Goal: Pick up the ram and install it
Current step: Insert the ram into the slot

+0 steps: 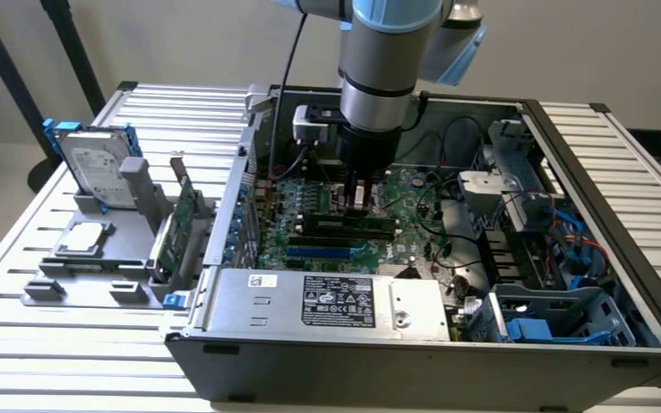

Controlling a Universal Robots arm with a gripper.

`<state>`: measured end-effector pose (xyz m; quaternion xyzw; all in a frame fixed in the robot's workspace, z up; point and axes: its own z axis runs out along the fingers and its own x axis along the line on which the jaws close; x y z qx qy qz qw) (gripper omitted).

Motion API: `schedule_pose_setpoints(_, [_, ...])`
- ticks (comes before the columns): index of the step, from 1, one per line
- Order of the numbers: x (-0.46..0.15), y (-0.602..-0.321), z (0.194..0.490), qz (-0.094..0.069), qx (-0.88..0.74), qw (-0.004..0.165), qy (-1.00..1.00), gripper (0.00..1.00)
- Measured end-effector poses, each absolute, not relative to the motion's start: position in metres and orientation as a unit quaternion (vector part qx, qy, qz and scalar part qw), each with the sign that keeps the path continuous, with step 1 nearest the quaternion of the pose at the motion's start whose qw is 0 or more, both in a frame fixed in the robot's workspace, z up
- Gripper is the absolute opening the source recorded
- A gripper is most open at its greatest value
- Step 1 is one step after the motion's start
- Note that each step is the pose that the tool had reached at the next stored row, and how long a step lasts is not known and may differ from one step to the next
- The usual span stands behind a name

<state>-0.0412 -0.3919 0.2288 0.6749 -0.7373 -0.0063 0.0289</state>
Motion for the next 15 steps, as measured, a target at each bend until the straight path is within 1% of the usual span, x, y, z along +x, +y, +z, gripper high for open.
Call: schedule_pose_setpoints(15, [-0.0412, -0.3918, 0.2260, -0.005, 0.678, 0.030, -0.734, 0.14])
